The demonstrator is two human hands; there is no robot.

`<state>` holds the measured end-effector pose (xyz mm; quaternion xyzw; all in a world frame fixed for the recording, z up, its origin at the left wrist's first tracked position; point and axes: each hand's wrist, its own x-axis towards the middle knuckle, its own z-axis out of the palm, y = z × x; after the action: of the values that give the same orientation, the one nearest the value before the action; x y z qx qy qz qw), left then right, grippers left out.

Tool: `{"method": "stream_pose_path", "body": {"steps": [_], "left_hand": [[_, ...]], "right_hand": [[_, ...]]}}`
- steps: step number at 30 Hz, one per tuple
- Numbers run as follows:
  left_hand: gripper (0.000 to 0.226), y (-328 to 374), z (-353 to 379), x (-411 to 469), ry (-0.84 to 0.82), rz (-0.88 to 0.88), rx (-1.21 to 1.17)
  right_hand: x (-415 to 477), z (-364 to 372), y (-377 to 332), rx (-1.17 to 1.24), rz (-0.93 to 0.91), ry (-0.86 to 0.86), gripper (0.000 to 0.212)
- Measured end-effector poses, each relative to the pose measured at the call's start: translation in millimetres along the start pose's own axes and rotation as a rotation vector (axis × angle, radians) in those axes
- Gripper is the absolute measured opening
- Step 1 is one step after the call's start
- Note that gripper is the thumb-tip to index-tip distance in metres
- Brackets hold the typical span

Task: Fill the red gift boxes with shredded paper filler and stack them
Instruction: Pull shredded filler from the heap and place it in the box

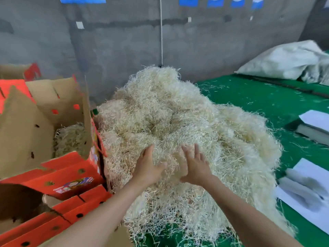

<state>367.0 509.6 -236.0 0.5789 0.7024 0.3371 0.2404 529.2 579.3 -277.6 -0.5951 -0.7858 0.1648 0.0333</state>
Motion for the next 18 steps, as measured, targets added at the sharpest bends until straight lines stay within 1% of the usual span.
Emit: {"method": "stream_pose_path", "body": {"steps": [1,2,3,4,5,6,7,8,9,10,11,12,13,14,15,16,17,18], "left_hand": [[0.094,2.7,3.2,6.5,-0.036,-0.02,-0.016],[0.103,4.3,6.0,12.1,-0.082,-0.045,-0.01],[0.111,5.4,8.3,17.2,-0.137,-0.073,0.01],[0.118,5.6,10.4,21.9,-0.18,-0.086,0.036],[0.124,6.2,12.5,27.3,-0.218,-0.093,0.057],[0.127,7.8,14.2,31.6,-0.256,-0.09,0.083],[0.128,8.8,15.8,37.6,-0.279,-0.077,0.096],[0.124,12.9,16.0,41.8,-0.287,-0.077,0.089],[0.11,15.7,17.2,45.3,-0.288,-0.103,0.026],[0.078,17.9,17.0,47.5,-0.245,-0.112,-0.056],[0.036,18.2,17.8,51.7,-0.188,-0.129,-0.089],[0.01,16.9,19.0,52.7,-0.107,-0.145,-0.047],[0.021,15.6,18.8,53.5,-0.063,-0.165,-0.038],[0.024,12.7,15.8,53.4,-0.02,-0.186,-0.065],[0.021,3.9,12.4,54.2,0.028,-0.21,-0.113],[0.026,-1.7,5.9,54.8,0.054,-0.224,-0.07],[0.045,-7.9,0.3,55.9,0.049,-0.24,-0.06],[0.061,-15.7,-5.4,55.1,0.002,-0.246,-0.037]], "right_hand": [[5.3,-1.3,1.5,0.023,-0.038,-0.016,0.099],[10.6,-4.0,1.5,0.064,-0.087,-0.022,0.073],[15.8,-8.9,0.3,0.165,-0.114,-0.018,0.047],[21.0,-15.7,-1.7,0.328,-0.11,0.002,0.025],[25.1,-23.7,-4.6,0.513,-0.087,0.026,0.017],[27.8,-31.7,-8.6,0.666,-0.073,0.056,0.016],[26.9,-39.3,-14.6,0.748,-0.088,0.091,0.018],[23.0,-44.3,-21.5,0.777,-0.126,0.119,0.018],[17.7,-45.5,-27.7,0.806,-0.179,0.131,0.019],[12.3,-44.5,-32.3,0.844,-0.246,0.132,0.023],[7.0,-43.8,-34.6,0.881,-0.319,0.109,0.025],[4.8,-45.1,-33.6,0.913,-0.385,0.063,0.022],[5.5,-49.2,-30.0,0.944,-0.428,0.015,0.017],[10.2,-53.7,-24.6,0.963,-0.442,0.004,0.015],[17.4,-57.8,-17.4,0.96,-0.431,0.043,0.019],[26.5,-62.5,-9.3,0.88,-0.382,0.131,0.024],[35.8,-65.6,-1.5,0.694,-0.32,0.227,0.032],[43.8,-65.2,4.5,0.463,-0.279,0.268,0.042]]}}
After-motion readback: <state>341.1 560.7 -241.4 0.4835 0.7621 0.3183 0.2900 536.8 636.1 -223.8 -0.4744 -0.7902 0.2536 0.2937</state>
